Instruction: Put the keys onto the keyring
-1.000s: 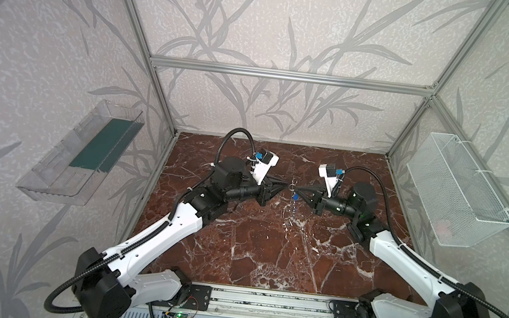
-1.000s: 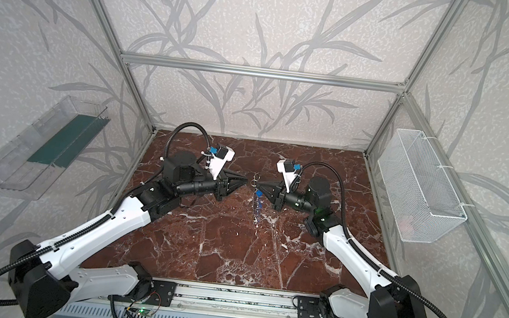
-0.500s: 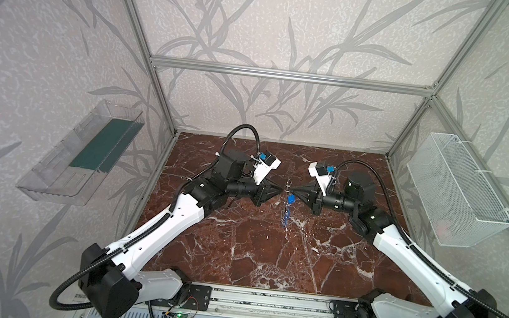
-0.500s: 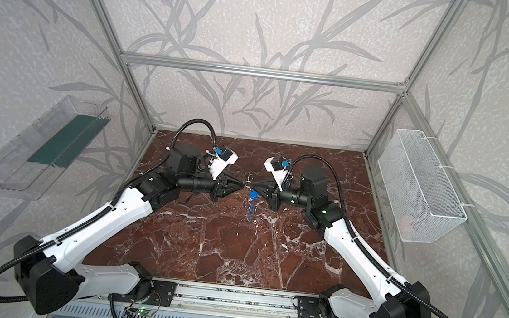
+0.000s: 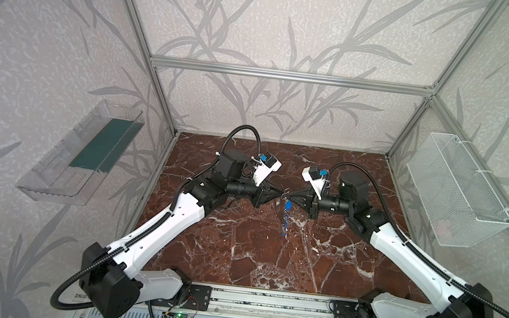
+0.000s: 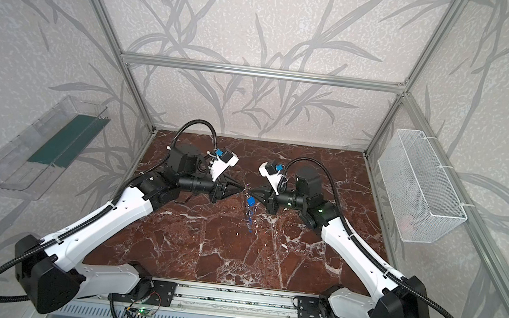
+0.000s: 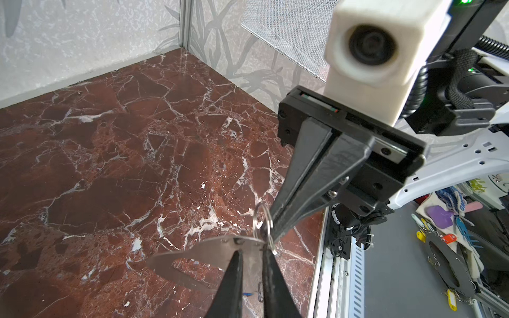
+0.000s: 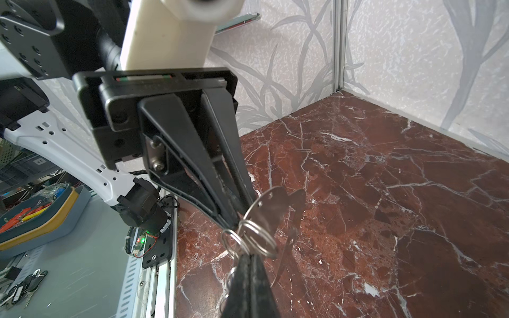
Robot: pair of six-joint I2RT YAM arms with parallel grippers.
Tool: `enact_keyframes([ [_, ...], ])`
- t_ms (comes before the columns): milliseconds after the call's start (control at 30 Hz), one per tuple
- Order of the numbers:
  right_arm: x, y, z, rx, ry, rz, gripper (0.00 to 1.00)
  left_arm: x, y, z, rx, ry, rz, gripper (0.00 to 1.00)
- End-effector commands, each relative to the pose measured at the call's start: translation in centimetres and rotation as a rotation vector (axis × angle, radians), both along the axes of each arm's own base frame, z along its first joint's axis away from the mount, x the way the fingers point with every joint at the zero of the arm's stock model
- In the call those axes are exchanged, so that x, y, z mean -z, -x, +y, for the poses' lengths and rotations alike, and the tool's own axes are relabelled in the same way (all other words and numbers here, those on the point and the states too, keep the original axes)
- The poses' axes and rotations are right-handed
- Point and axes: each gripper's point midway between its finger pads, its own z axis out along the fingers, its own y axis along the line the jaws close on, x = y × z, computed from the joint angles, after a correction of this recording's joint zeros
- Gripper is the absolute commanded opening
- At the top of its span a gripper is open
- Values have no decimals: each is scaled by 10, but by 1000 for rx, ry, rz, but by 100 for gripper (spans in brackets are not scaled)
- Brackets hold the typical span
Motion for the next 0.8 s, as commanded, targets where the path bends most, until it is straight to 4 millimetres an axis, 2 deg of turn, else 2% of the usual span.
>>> enact_keyframes([
  [0,-18,-2,2,0,-22,-50,0,-10,-5,5,-30,3,-48,11],
  [133,-20,-2,0,16,-29,-64,0,-15,-10,16,-91,14,-78,10],
  [233,-19,-3,0,16,-29,-61,0,-15,-6,19,-82,16,-76,11],
  [400,-20,-2,2,5,-36,-57,0,-14,6,12,-11,45,-44,11],
  [767,-17,1,6,-11,-30,-53,0,-8,7,4,42,50,13,11],
])
